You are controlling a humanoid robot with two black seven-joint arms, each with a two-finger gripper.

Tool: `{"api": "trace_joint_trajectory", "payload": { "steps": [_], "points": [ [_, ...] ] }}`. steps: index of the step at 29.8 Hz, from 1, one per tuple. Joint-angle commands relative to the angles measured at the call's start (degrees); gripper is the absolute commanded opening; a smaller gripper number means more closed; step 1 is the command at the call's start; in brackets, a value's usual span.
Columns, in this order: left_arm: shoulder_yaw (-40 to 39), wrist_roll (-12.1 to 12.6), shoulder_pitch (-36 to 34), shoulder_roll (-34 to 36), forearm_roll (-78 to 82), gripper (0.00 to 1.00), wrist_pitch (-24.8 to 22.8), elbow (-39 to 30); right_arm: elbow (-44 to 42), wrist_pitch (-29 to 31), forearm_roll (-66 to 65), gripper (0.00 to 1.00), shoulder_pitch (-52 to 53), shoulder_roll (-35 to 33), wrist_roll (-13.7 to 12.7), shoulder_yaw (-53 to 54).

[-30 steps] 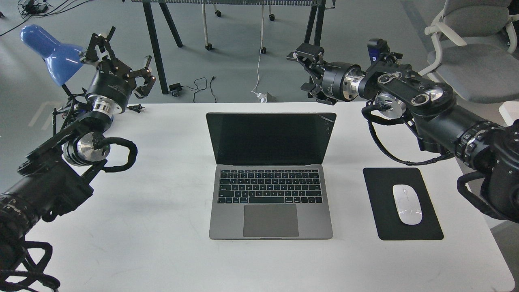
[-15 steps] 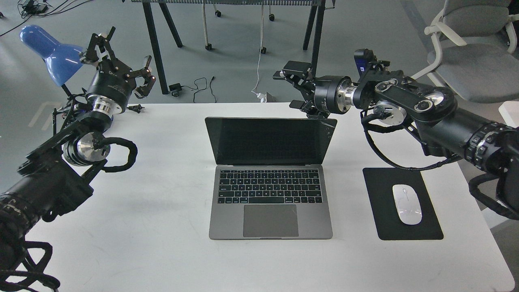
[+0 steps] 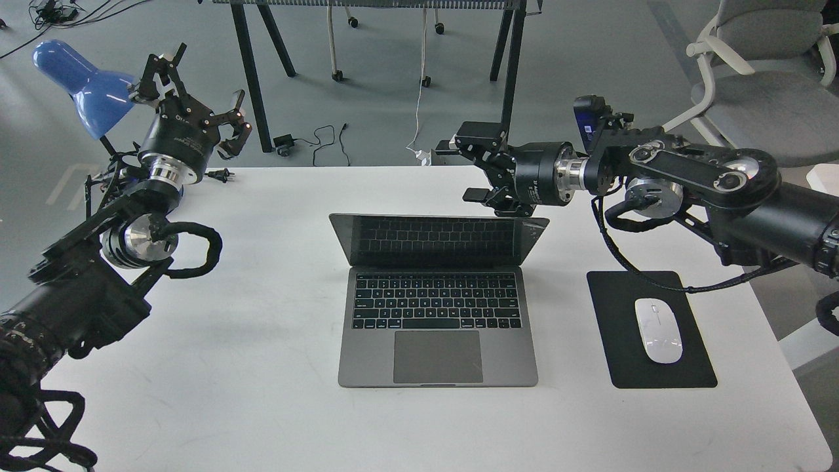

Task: Close notebook with right arm
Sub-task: 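Push the top edge of the laptop screen down with the right gripper, then press the lid fully shut with the right gripper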

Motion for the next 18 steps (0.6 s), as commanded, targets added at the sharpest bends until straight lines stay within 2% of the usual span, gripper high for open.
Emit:
{"api": "trace_joint_trajectory", "payload": {
  "steps": [1, 9, 18],
  "points": [
    [0.0, 0.0, 0.0, 0.0, 0.0, 1.0, 0.0, 0.0, 4.4, 0.0, 0.0, 1.0, -0.2, -1.8, -0.2, -1.1],
    [0.0, 0.0, 0.0, 0.0, 0.0, 1.0, 0.0, 0.0, 11.0, 0.0, 0.0, 1.0, -2.1, -5.3, -0.2, -4.0],
    [0.0, 0.0, 0.0, 0.0, 0.0, 1.0, 0.0, 0.0, 11.4, 0.0, -1.6, 1.0, -9.0, -5.3, -0.7, -4.1]
  ]
}}
